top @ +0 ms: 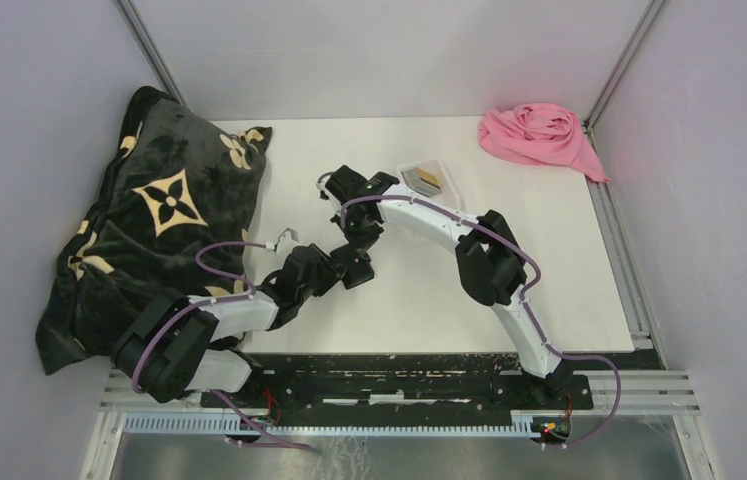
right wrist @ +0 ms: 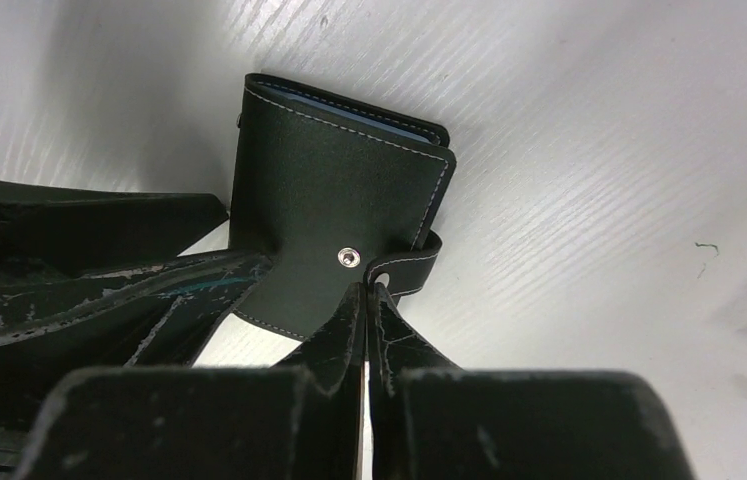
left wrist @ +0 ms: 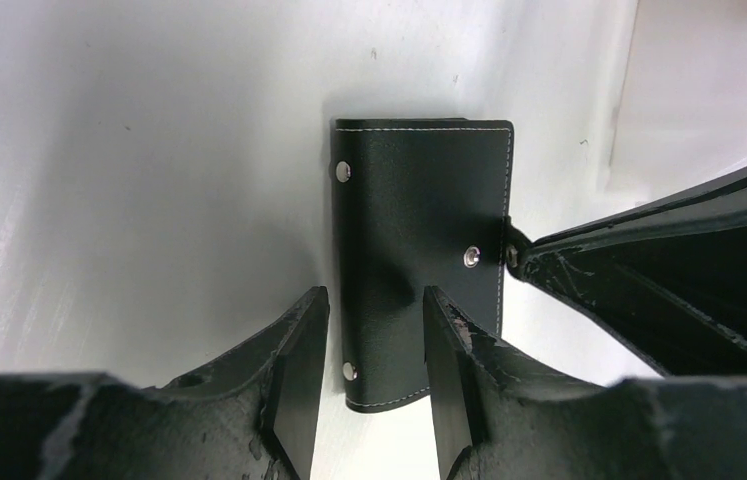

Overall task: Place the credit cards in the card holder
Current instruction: Close the card holder at the center of the board.

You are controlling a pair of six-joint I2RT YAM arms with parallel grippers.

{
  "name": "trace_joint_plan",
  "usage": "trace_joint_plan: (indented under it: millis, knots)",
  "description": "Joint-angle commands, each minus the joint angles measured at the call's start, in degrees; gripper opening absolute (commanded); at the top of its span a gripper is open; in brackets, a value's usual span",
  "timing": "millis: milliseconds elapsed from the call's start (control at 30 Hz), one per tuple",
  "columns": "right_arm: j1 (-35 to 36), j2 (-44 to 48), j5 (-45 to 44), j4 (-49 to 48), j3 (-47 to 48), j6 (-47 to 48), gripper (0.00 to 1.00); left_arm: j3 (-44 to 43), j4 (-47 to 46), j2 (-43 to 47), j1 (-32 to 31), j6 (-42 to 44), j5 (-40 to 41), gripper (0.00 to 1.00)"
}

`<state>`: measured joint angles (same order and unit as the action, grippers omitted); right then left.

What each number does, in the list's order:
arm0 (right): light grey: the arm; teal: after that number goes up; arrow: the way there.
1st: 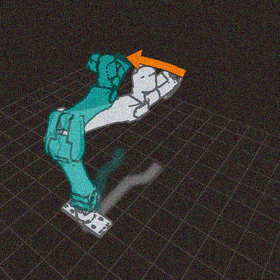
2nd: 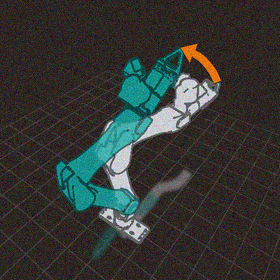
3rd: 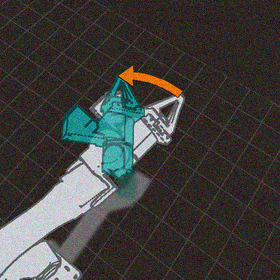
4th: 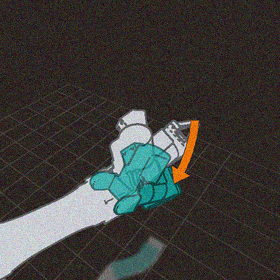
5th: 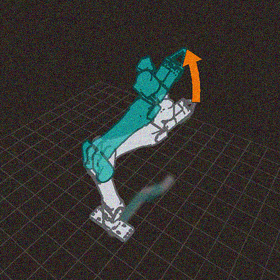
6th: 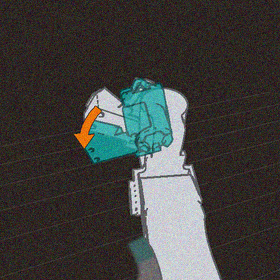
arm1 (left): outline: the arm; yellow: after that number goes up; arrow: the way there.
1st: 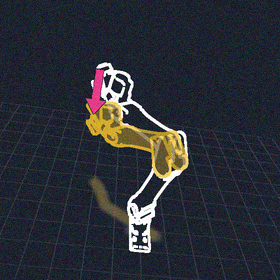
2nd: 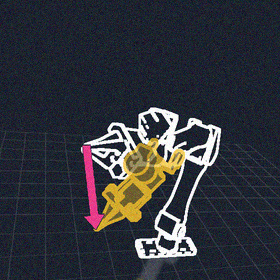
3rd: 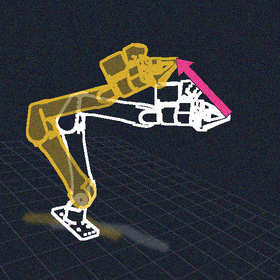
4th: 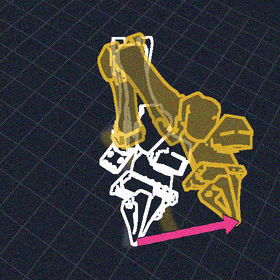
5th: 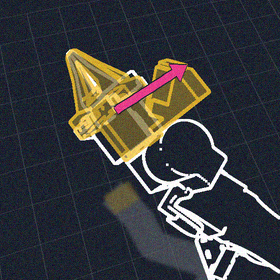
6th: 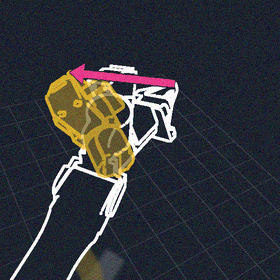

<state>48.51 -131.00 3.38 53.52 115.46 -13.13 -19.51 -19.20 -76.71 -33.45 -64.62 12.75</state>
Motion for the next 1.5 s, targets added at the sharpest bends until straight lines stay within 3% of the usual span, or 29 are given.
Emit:
trace_joint_plan:
  millis: [0,1467]
  knots:
    - [0.6,-0.7,-1.0,0.5,2.7,0.4,0.01,-0.9,-1.8,-1.3,0.2,1.3,-1.1,0.47]
    - [1.3,-0.2,-6.4,1.3,3.8,1.4,0.01,-1.7,-2.3,-4.6,0.2,3.3,-3.0,0.43]
